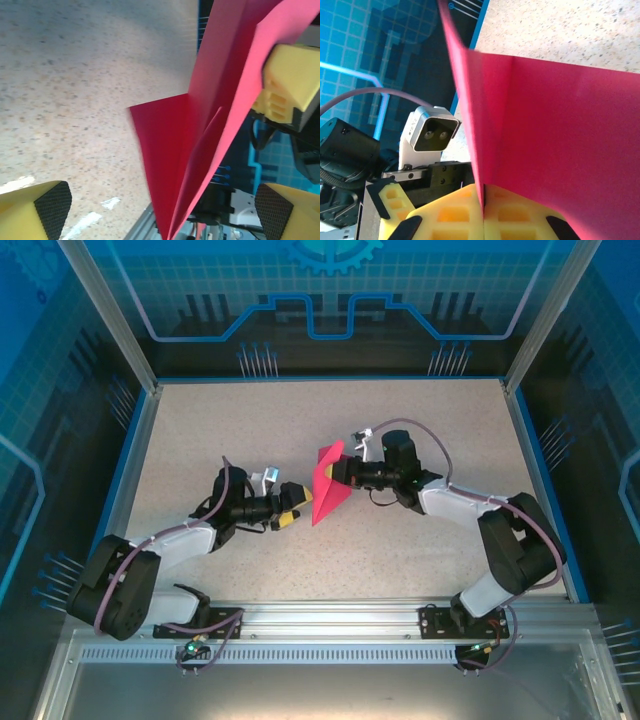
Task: Fold a paper plane with a square sheet of paper (pick it up from the middle)
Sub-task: Pick up the paper from the center of the table, then turn over the paper at the center of the table.
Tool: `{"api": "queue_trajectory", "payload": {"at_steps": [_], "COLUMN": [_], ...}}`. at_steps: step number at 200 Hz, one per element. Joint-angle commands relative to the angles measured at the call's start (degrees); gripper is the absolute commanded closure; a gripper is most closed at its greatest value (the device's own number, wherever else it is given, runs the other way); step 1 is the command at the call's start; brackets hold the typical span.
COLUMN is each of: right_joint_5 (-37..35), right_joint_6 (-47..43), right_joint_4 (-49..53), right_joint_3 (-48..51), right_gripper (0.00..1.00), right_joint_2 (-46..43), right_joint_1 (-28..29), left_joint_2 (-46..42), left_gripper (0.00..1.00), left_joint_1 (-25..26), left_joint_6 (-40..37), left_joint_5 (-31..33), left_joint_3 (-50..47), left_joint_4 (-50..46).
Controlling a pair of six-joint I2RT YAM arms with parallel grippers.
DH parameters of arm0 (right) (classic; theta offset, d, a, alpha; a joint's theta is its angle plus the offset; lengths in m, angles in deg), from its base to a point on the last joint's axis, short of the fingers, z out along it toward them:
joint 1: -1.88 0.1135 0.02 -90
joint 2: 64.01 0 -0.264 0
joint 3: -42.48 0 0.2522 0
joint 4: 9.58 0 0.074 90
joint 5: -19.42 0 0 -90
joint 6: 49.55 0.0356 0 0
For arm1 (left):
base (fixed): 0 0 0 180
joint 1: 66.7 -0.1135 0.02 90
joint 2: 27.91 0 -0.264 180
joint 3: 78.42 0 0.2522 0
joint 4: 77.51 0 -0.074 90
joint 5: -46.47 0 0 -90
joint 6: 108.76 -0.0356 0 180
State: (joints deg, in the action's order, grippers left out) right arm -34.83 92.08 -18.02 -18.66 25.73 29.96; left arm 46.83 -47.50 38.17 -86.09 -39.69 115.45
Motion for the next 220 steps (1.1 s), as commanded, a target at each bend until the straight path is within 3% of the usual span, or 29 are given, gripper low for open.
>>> {"api": "queue_trajectory", "payload": {"at_steps": [1,43,72,123,220], "right_joint_5": [3.09,3.99,4.85,6.00,5.99], "right_joint_6": [2.66,6.81,9.45,11.45,10.33], "right_joint_4": [-2.03,-5.33,-6.81,-8.04,-5.85], "right_joint_3": [-1.67,-1.93,-1.76,-1.86,-1.27], "right_gripper": [0.96,0.96,0.96,0.96,0.95], "right_joint_2": [-0.87,-0.95,-0.99,-0.44,-0.17], "right_joint_1": [-0.46,-0.42,-0.39,0.16,-0.47], "left_joint_2": [-1.38,-0.65,0.69,2.89,0.85], "left_gripper": [0.02,0.02,0.07,0.44,0.84], "left_joint_1": [0.83,3.64,3.83,4.62,4.58], "left_joint_6": [2.49,4.25,5.26,6.21,2.63], "left_joint_5": [-4.29,-3.60,-3.17,-2.15,1.82], "left_joint_3": [1.22,1.87,2.53,3.86,2.72], "left_joint_4": [4.92,8.09,11.62,17.61,16.91]}}
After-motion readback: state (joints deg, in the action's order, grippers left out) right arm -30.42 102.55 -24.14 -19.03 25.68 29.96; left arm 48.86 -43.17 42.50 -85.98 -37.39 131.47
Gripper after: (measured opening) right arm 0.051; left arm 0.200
